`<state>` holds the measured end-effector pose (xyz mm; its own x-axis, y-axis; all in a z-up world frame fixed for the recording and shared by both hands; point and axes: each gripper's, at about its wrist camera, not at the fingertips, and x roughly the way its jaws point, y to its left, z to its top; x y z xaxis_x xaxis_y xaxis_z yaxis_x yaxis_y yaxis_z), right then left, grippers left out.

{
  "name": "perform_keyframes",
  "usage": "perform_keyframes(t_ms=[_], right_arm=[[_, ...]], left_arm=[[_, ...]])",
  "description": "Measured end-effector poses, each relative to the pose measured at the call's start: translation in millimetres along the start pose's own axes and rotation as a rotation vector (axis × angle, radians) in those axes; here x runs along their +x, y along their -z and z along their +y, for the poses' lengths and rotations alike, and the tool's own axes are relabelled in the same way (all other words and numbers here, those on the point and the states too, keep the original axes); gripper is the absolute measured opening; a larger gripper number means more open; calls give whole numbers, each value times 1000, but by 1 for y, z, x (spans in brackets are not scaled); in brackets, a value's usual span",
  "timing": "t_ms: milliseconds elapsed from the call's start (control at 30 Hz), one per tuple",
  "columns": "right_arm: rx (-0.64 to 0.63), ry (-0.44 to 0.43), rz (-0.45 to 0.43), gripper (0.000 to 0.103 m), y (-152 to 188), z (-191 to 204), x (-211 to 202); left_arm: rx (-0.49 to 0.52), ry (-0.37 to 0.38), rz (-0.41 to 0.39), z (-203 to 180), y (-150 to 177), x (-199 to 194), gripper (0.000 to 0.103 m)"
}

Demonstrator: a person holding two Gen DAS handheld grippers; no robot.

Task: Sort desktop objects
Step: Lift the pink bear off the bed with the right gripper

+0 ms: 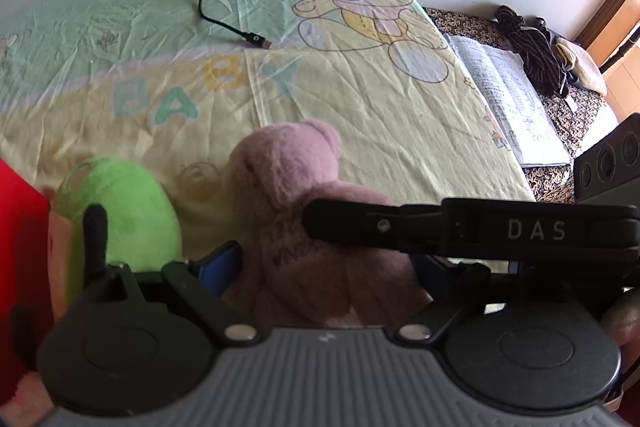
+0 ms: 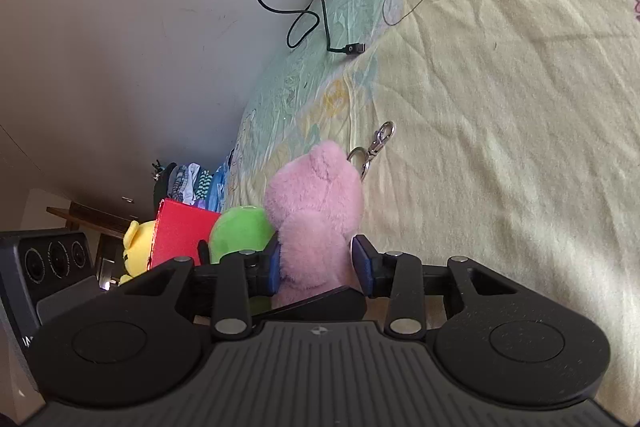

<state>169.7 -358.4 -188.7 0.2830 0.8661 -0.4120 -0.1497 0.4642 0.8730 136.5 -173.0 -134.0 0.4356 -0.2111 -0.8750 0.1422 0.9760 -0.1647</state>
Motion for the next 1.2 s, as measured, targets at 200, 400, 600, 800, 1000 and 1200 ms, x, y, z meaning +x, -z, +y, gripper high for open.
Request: perform_keyframes(t_ms=[200,400,600,800,1000,1200], right_arm=[[60,-25,15,32,2,-2,-3],[60,13,48,31,12,6,-20],[55,70,63,30,29,13,-45],[-5,122,56,30,53,31,-66],[-32,131,-1,30,77,49,-87],[-132,118,-94,30,93,83,-101]], left_arm=[[6,36,0,-1,0,-4,91],[59,104,5,-19,13,-15,85],[79,170,27,-33,31,-25,86],[99,219,29,-45,53,-42,86],[157,229,-10,-59,69,-70,86],[242,197,-125,-67,79,-112,86]])
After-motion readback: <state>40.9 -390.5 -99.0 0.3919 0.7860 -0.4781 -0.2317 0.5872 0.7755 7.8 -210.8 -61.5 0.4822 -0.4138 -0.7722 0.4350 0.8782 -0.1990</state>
